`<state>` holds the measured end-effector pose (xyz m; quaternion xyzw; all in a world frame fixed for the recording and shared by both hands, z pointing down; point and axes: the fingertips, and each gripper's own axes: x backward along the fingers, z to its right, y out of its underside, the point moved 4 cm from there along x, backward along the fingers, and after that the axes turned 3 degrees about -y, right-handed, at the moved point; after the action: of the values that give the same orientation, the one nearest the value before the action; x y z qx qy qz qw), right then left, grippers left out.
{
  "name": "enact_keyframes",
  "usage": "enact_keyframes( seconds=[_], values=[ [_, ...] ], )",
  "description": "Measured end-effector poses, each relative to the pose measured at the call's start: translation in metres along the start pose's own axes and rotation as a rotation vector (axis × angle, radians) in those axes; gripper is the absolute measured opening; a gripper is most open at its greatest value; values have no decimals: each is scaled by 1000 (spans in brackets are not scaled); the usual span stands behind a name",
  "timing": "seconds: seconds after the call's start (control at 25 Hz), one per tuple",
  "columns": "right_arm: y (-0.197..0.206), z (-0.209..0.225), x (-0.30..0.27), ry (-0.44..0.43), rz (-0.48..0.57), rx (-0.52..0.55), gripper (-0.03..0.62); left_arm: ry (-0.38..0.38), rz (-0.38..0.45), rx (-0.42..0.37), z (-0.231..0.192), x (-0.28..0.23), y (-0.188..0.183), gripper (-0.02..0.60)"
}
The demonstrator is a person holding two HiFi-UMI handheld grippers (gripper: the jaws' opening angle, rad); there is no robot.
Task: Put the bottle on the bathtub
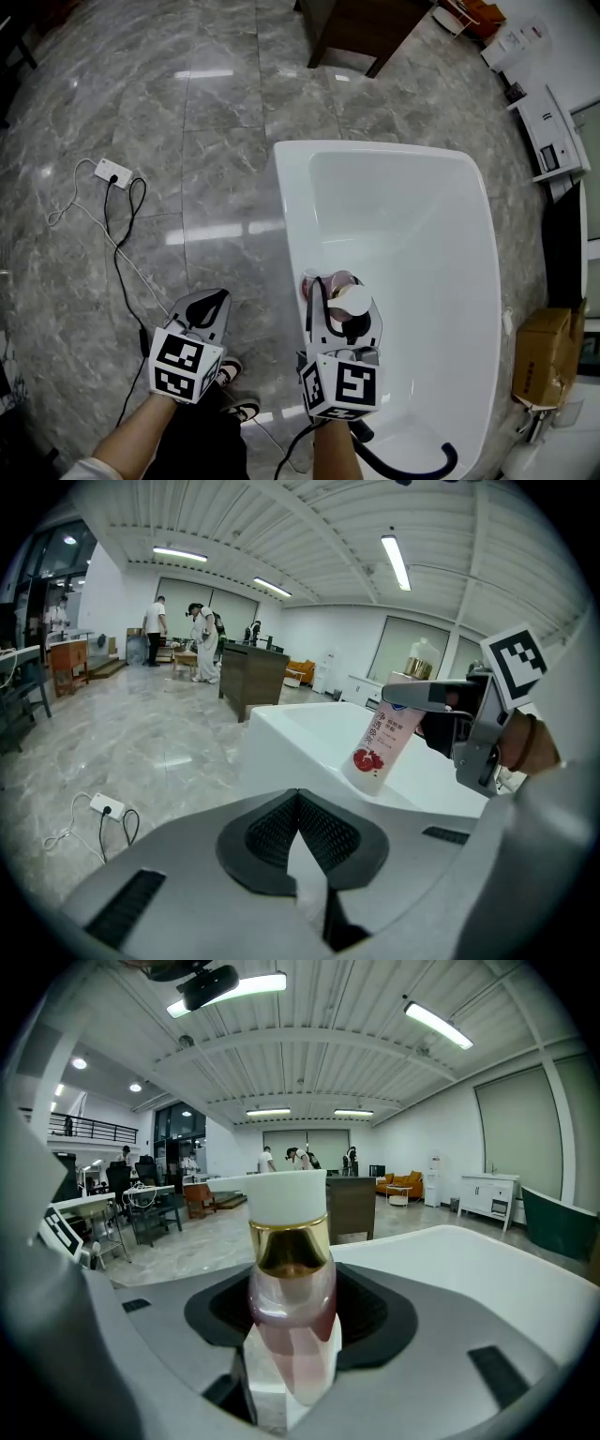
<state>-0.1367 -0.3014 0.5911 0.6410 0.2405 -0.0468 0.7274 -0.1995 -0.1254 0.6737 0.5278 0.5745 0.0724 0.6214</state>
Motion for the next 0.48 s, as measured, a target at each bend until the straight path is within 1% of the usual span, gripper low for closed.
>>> enact_keyframes(
  seconds=[0.24,0.4,0.48],
  values=[
    [4,0,0,4,35,-3,241,-4,-1,-2,-3,3,4,17],
    [4,-1,1,-9,38,11,245,-5,2,-8,-3,6,0,15],
    [5,-3,3,-6,33,-2,257,-9,4,-11,-4,8,-2,15]
  ],
)
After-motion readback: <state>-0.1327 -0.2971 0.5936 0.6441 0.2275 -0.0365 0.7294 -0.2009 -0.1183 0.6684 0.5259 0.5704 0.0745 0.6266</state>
